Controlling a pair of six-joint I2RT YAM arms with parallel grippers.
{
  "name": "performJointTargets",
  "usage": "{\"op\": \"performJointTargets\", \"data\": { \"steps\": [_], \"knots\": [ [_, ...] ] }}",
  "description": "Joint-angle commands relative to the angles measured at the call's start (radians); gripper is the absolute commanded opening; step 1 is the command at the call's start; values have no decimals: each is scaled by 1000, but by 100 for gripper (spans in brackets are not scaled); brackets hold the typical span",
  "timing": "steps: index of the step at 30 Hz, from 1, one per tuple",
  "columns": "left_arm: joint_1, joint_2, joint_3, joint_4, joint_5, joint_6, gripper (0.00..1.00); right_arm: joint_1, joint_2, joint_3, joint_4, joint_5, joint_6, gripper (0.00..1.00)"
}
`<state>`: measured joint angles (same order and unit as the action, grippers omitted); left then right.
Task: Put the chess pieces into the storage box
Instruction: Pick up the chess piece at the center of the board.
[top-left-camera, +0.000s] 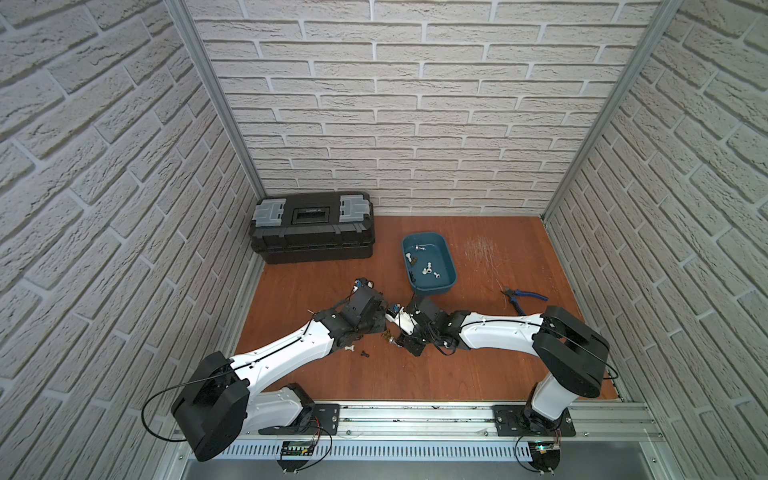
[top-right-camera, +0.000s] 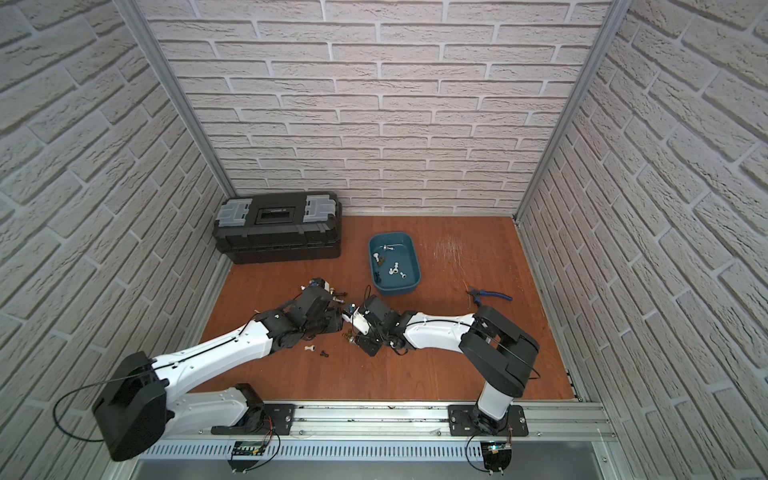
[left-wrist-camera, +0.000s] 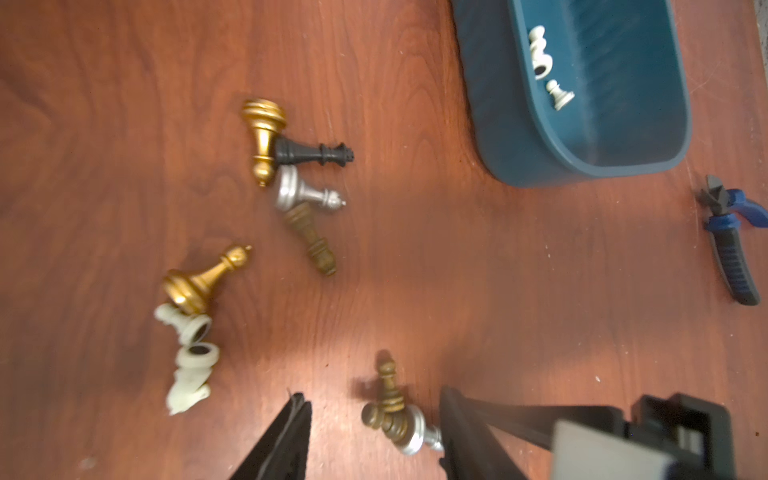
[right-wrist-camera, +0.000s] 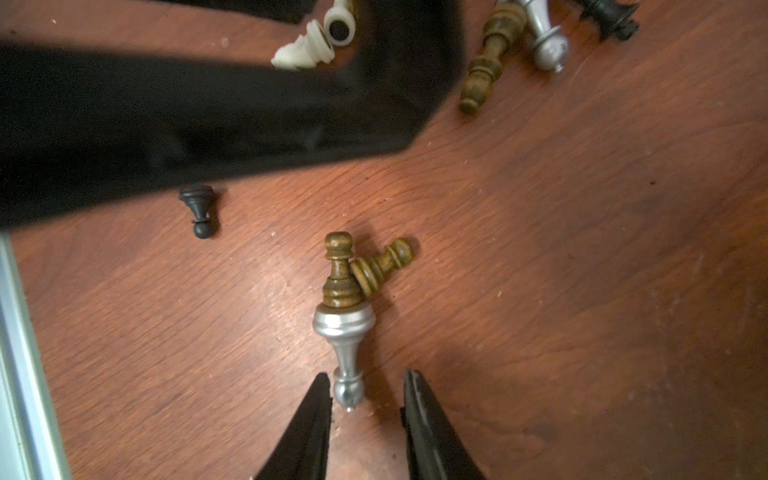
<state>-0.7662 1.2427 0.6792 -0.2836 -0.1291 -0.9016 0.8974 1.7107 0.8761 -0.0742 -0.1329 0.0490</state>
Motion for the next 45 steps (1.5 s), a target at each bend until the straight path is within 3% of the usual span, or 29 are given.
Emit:
{"op": "performJointTargets", "data": {
  "steps": [1, 11, 21, 27, 35, 45],
  "knots": [
    [-13, 46, -8, 80, 16, -23, 53, 15, 25, 35, -21, -16, -31, 34],
    [-23, 71, -82, 150, 2, -91, 46, 18, 77, 79, -76, -44, -40, 32],
    [-21, -21, -156, 119, -17, -121, 44, 19, 107, 111, -98, -129, -79, 34],
    [-29, -33, -223, 181, 0, -171, 40, 19, 92, 98, -77, -135, -75, 22],
    [-48, 30, -190, 207, 11, -163, 41, 14, 93, 99, -65, -209, -58, 3],
    [-76, 33, -214, 235, 8, -204, 41, -19, 117, 107, -62, -209, -2, 3]
  ]
}}
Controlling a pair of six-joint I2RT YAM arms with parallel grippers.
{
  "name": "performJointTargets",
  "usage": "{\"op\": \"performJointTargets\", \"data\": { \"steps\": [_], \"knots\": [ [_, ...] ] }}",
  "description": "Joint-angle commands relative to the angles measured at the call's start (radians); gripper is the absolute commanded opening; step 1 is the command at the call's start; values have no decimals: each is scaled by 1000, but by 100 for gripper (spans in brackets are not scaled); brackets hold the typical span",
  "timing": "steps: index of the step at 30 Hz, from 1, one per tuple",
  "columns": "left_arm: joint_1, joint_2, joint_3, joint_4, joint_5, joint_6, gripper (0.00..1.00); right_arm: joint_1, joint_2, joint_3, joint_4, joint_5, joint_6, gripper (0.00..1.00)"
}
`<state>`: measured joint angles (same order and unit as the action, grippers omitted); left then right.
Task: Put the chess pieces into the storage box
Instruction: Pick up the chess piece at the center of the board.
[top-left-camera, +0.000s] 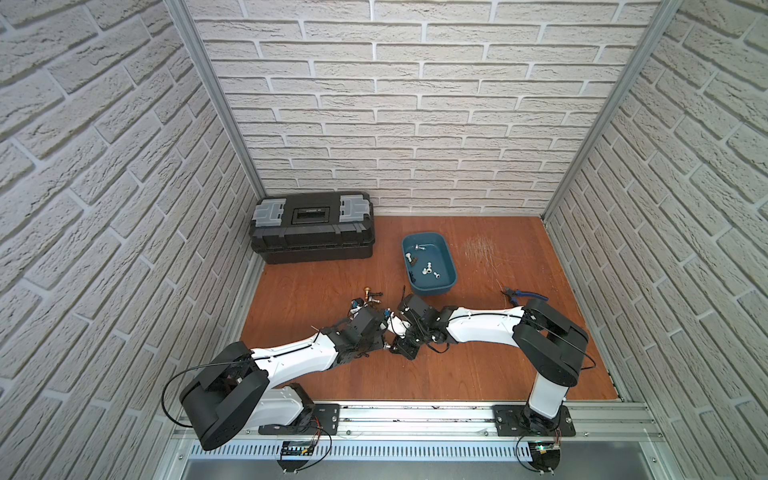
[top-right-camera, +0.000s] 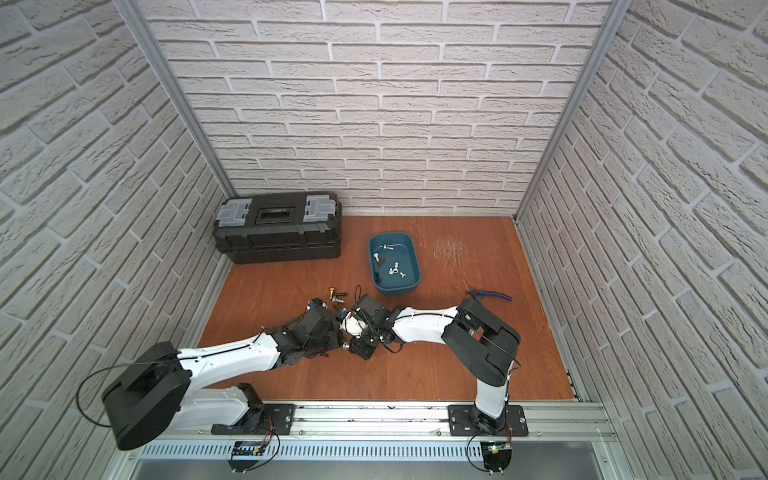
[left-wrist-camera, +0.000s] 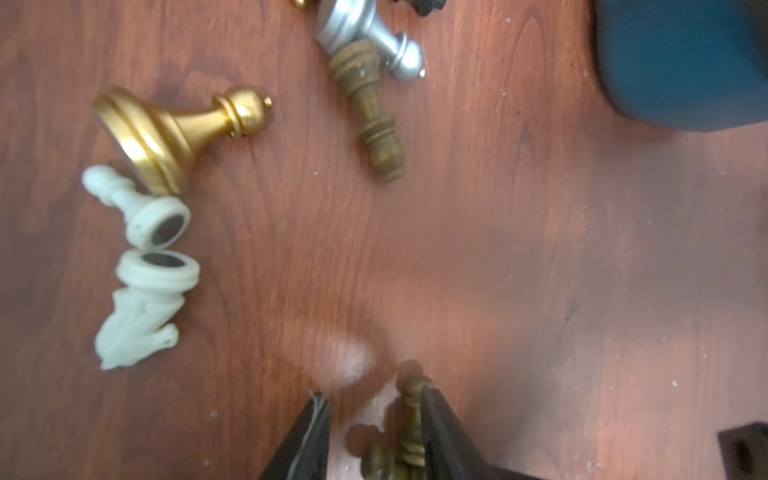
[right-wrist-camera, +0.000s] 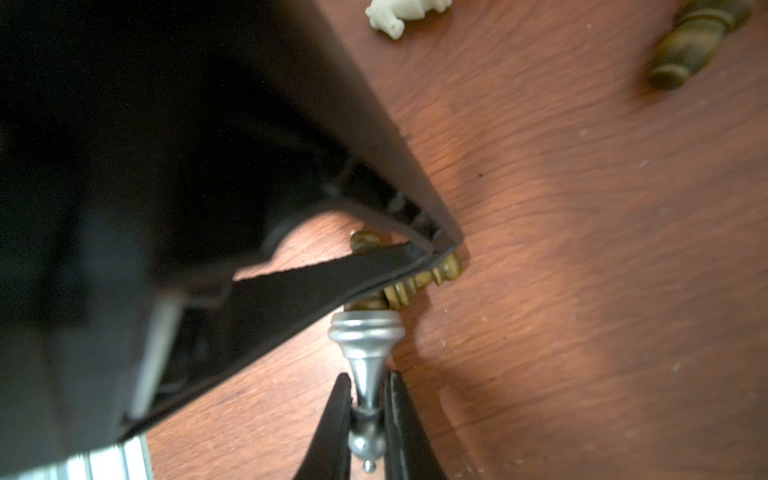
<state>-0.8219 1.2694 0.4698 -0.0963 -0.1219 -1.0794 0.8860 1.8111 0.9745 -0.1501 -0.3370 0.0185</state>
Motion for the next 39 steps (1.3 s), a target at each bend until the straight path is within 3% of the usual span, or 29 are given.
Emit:
{"op": "performJointTargets", "data": {
  "steps": [1, 10, 15, 21, 30, 35, 39],
  "knots": [
    [-27, 8, -9, 53, 0, -36, 41, -10, 17, 7, 16, -1, 34, 3],
    [-100, 93, -60, 96, -39, -122, 39, -32, 4, -14, 59, -13, 94, 3],
    [-104, 73, -131, 109, -84, -188, 34, -58, -25, -53, 92, 23, 165, 3],
    [-108, 42, -137, 29, -106, -181, 34, -103, -24, -104, 184, -8, 290, 3],
    [-133, 101, -99, -36, -110, -169, 32, -144, -27, -154, 292, -61, 403, 3],
    [-131, 66, -74, -88, -137, -158, 32, -144, -127, -142, 221, -46, 386, 3],
    [-131, 34, -44, -135, -151, -145, 33, -144, -247, -97, 89, 41, 342, 3]
  ]
}}
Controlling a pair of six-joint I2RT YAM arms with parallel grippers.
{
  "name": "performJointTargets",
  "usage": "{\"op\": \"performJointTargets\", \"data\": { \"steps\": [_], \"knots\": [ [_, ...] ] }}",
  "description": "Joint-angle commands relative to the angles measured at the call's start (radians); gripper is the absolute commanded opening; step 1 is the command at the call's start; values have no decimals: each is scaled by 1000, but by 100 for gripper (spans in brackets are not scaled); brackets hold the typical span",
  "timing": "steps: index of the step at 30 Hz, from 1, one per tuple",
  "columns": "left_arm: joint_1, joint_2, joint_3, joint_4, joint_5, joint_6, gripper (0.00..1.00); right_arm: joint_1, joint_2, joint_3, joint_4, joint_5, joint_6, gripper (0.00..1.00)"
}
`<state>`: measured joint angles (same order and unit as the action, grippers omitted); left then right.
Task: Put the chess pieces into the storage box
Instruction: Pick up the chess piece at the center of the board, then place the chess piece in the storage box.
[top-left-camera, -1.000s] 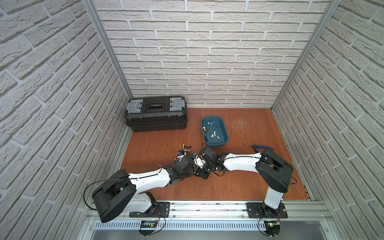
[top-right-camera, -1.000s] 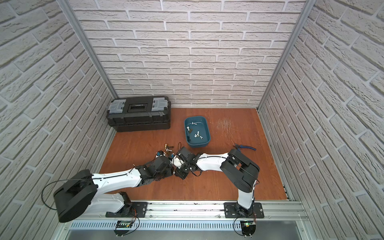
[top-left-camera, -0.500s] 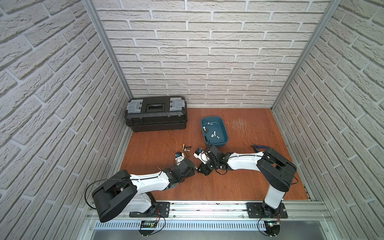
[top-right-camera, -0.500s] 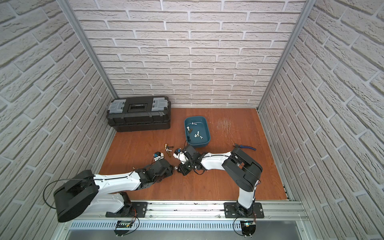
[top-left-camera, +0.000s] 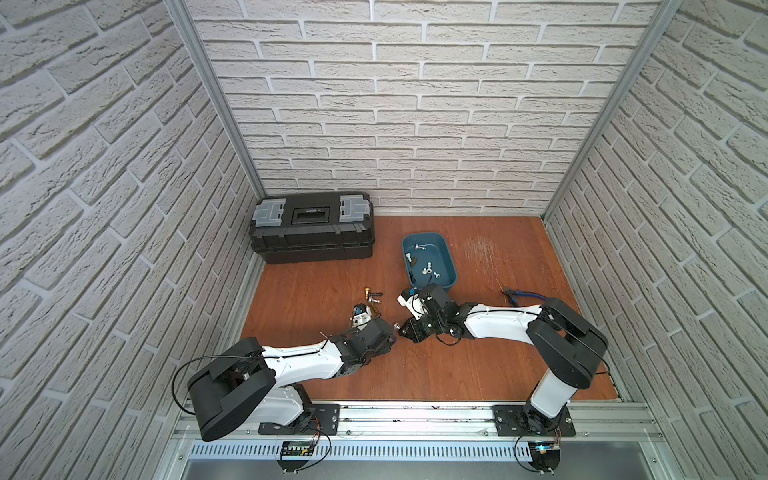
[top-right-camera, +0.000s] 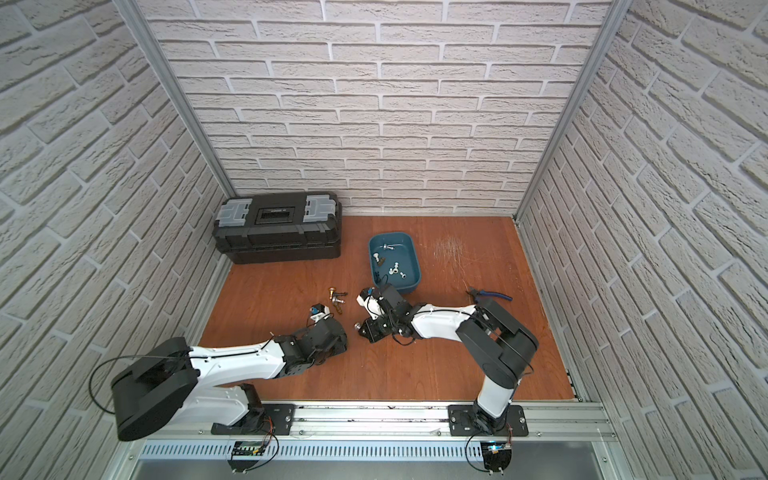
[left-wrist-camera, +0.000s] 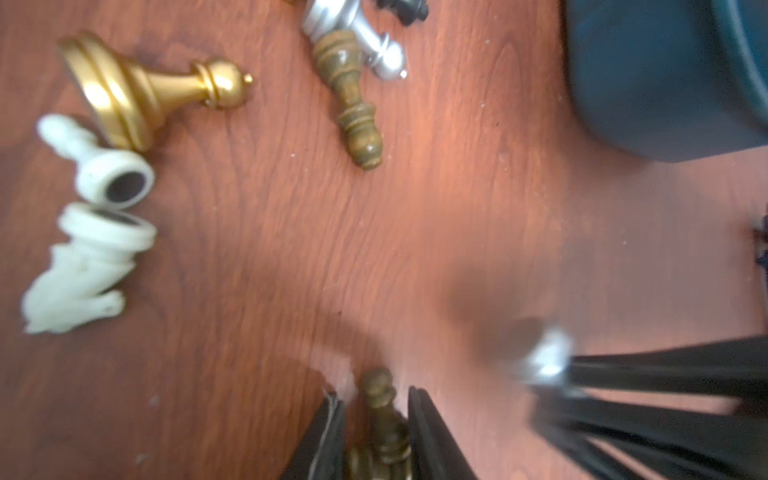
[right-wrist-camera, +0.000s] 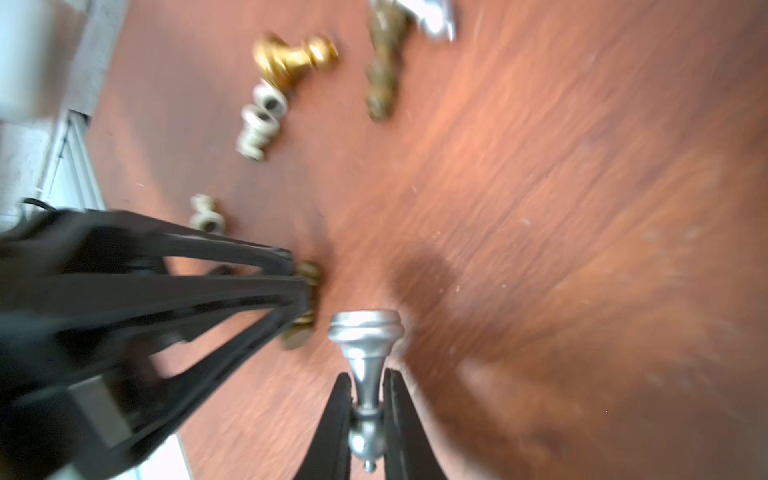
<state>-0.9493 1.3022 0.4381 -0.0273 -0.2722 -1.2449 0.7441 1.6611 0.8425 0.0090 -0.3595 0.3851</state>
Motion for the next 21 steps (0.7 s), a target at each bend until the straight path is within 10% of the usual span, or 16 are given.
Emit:
{"op": "performJointTargets", "data": {
  "steps": [1, 8, 21],
  "knots": [
    [-2, -8, -8, -208, -4, 24, 33, -4, -114, 54, -114, 93, -41, 3],
    [11, -75, 80, -269, -33, 95, 36, -144, -99, 246, -352, 256, -150, 3],
    [49, -331, 125, -452, -104, 151, 41, -351, 359, 757, -548, 409, -224, 9]
  ]
}}
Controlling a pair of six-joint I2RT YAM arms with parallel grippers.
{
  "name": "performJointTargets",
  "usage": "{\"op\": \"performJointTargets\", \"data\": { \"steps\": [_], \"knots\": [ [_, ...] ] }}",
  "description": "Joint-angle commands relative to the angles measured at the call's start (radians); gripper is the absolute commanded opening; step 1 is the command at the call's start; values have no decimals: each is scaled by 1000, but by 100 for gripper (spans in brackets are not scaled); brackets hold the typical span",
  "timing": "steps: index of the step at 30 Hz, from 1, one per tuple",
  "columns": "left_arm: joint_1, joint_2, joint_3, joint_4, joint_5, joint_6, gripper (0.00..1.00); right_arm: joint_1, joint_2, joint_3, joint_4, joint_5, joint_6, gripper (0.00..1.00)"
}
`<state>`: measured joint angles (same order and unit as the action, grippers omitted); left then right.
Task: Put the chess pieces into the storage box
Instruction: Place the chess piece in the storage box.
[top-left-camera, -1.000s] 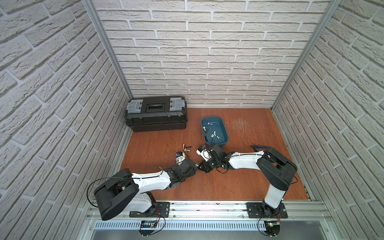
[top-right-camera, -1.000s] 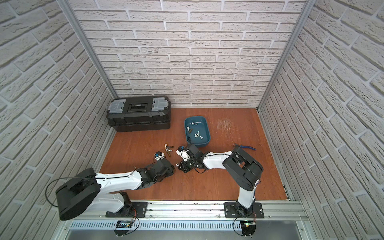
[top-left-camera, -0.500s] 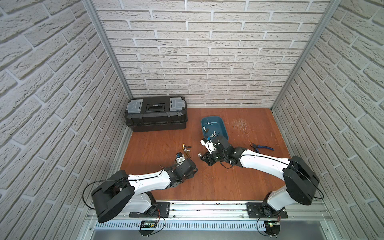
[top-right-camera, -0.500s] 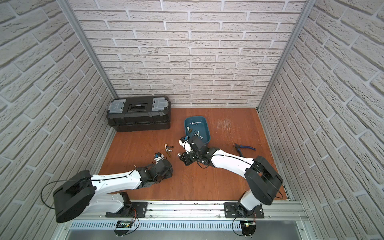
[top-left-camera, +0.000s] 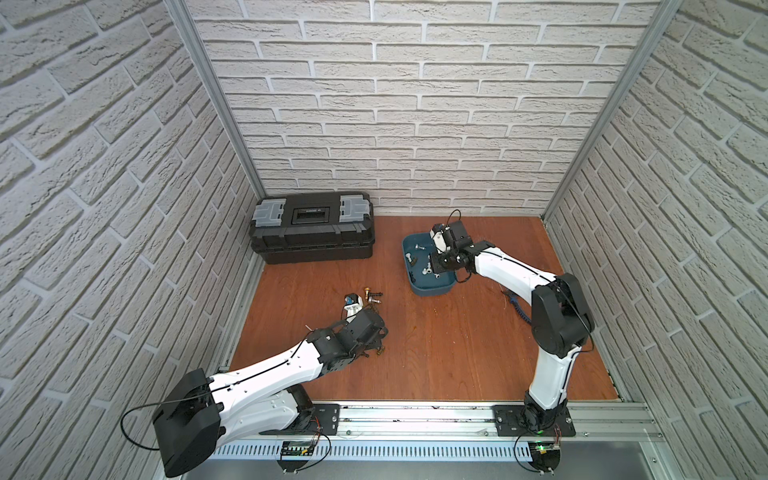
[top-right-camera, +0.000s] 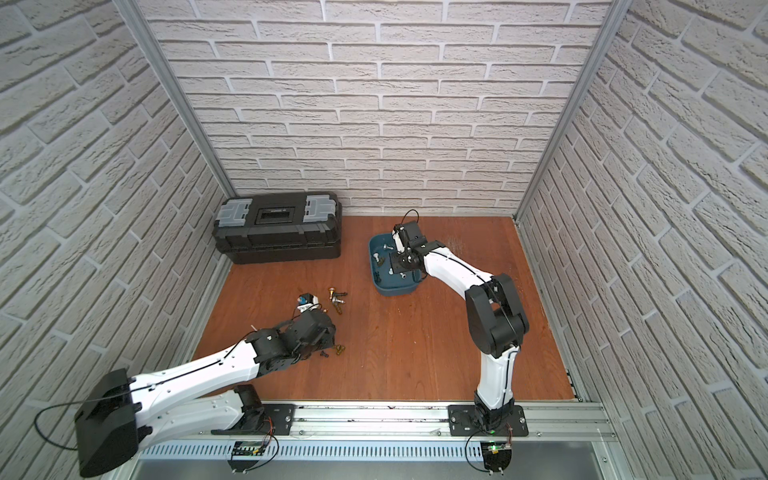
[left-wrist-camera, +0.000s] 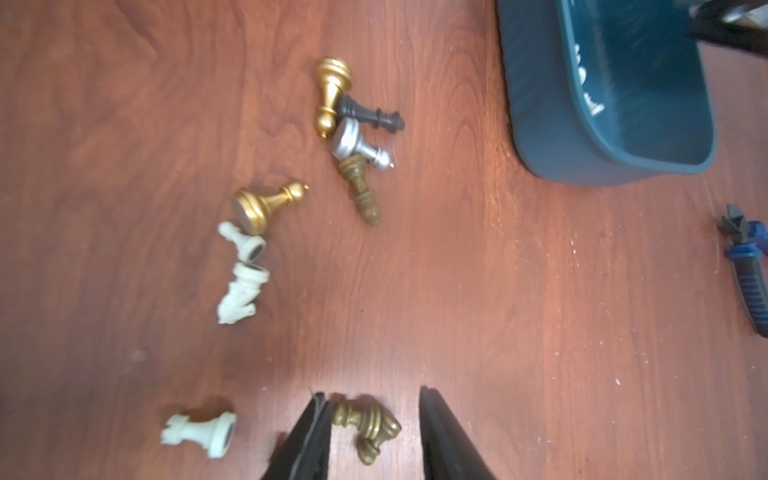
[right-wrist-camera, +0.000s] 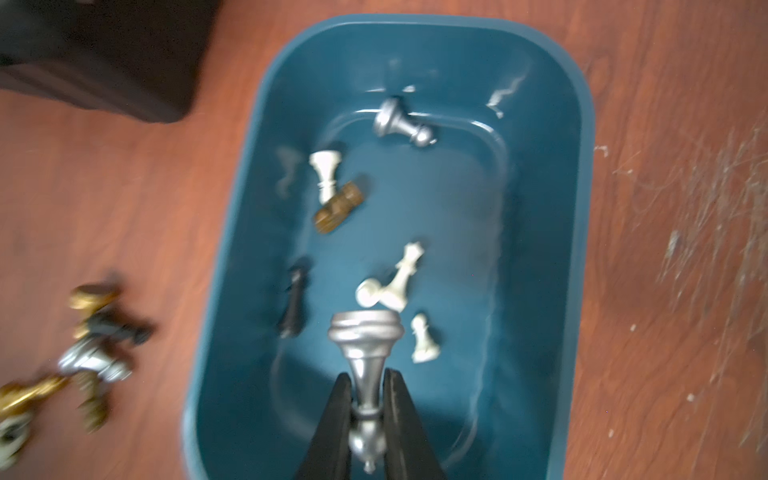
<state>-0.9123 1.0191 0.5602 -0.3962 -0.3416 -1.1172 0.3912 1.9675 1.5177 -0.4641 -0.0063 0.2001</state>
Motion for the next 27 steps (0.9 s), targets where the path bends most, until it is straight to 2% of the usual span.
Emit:
{"op": "performJointTargets", "data": {
  "steps": [1, 7, 13, 16, 20, 27],
  "knots": [
    [13, -65, 2, -100, -41, 23, 41, 1, 70, 100, -79, 67, -45, 9],
    [25, -163, -28, -152, -54, 20, 42, -9, 150, 197, -91, 113, -78, 13],
    [26, -215, -55, -182, -51, -3, 43, -12, 141, 260, -139, 126, -105, 24],
    [27, -224, -54, -203, -52, -2, 43, -12, 87, 265, -151, 107, -108, 32],
    [26, -235, -45, -215, -52, 2, 43, -10, -34, 239, -167, 87, -107, 35],
    [26, -214, -39, -217, -51, 1, 44, 30, -320, 1, -124, -9, -56, 35]
  ]
}}
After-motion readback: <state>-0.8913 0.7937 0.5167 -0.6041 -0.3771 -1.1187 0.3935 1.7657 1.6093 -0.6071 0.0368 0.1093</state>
